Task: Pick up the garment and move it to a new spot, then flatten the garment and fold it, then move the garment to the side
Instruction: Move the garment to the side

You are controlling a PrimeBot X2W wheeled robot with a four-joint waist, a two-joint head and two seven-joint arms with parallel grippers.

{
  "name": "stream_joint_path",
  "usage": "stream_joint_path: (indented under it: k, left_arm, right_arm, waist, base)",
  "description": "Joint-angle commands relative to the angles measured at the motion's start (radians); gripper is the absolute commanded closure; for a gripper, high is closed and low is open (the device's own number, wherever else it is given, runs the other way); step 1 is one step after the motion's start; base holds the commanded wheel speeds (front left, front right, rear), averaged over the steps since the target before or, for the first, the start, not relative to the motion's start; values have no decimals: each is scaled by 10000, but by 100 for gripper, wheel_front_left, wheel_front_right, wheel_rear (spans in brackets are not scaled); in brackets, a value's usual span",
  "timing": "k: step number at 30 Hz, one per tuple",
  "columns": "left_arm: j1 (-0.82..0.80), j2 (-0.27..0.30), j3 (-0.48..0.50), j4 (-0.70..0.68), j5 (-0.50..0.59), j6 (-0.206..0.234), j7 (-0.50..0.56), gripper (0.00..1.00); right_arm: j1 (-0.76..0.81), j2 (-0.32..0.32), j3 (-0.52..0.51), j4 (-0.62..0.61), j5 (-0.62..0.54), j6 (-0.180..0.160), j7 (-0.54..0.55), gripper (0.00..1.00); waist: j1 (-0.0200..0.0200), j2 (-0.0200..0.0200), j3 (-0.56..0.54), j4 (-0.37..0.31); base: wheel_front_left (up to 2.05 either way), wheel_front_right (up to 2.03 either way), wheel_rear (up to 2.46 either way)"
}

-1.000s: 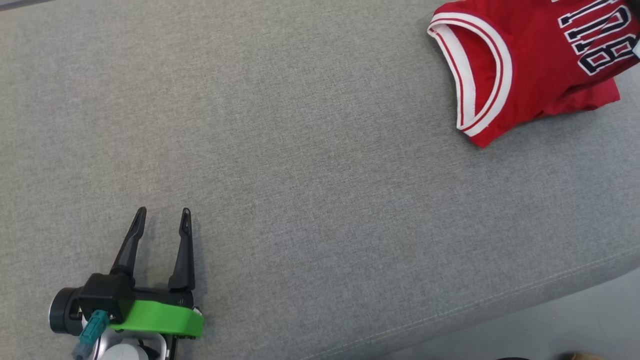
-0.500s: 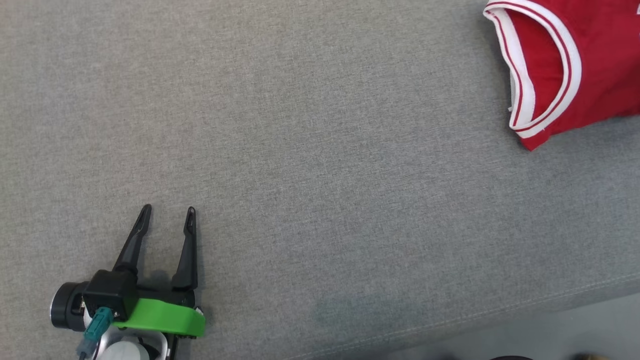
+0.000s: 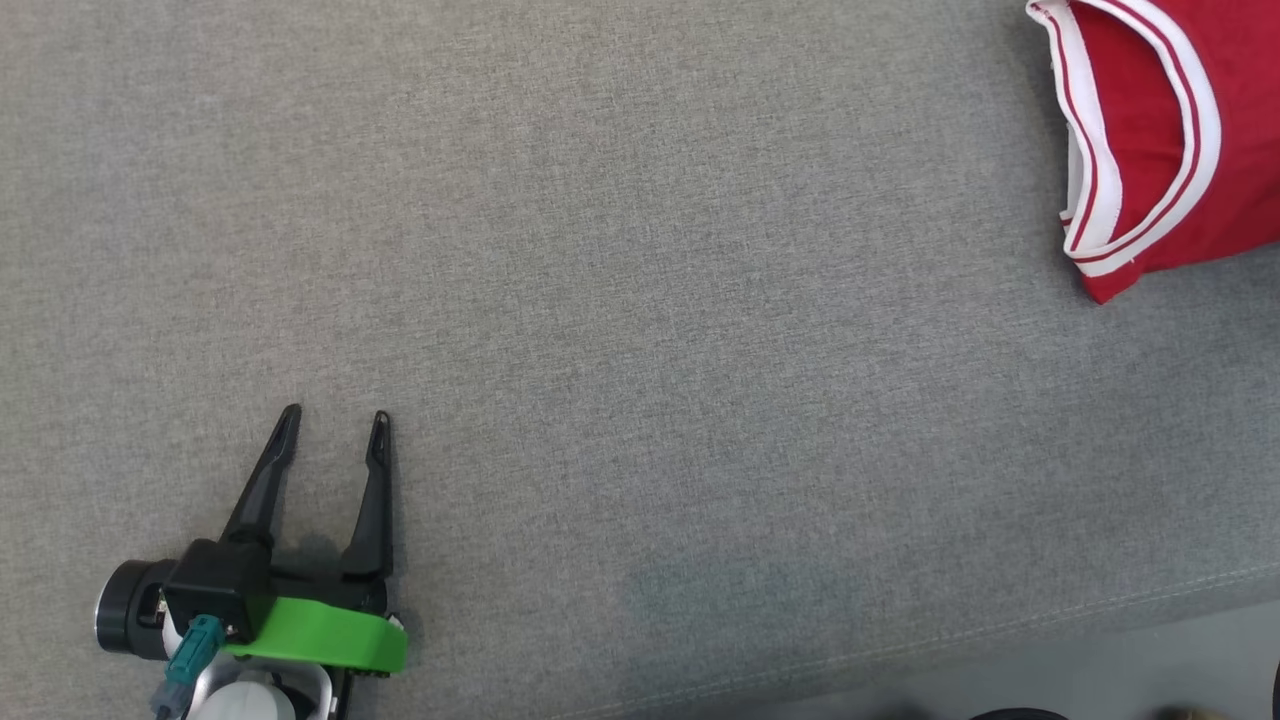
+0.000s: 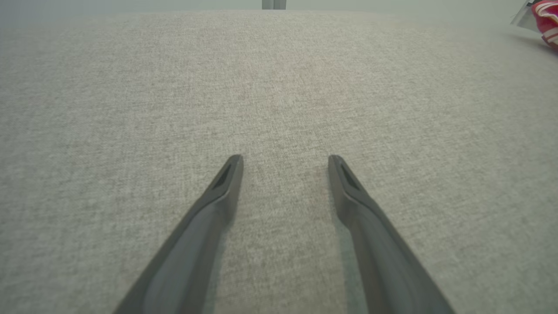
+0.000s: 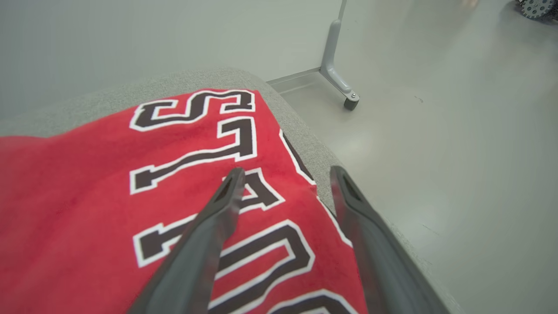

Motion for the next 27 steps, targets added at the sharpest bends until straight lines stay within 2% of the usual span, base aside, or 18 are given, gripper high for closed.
stream_joint_path:
  k: [1,5,8,12,18,20,27]
  left_arm:
    - [59,-36,19,-5,-26,21,20,0]
    - [54,-117,82,-57,-123,21,14,0]
    - [176,-185,157,-52,-234,21,14,0]
    - [435,-292,372,46,-380,39,14,0]
    - [1007,-440,757,425,-619,102,14,0]
    - [1282,-474,938,657,-666,176,14,0]
    - [1634,-523,1326,1132,-774,308,14,0]
  right_arm:
    - [-51,-12,100,204,-352,-17,-265,0]
    - [-5,20,336,-12,-744,-17,-760,0]
    - [326,91,629,-787,-844,-17,-1040,0]
    - [1243,-33,1020,-2788,-804,-18,-1090,0]
    - [4023,147,956,-5814,-526,-17,-1091,0]
    - [5463,478,588,-6966,-509,-17,-1092,0]
    - [8527,1882,126,-8915,-846,-18,-1094,0]
  waist:
    - [-1,0,-190,11]
    - [-1,0,-473,52]
    - [-1,0,-967,85]
    - [-1,0,-1840,191]
    - [-1,0,-3256,487]
    - [-1,0,-3885,676]
    - [-1,0,-4765,1139]
  base:
    - [0,0,0]
    - [0,0,0]
    - [0,0,0]
    - [0,0,0]
    - [0,0,0]
    - [0,0,0]
    - [0,0,0]
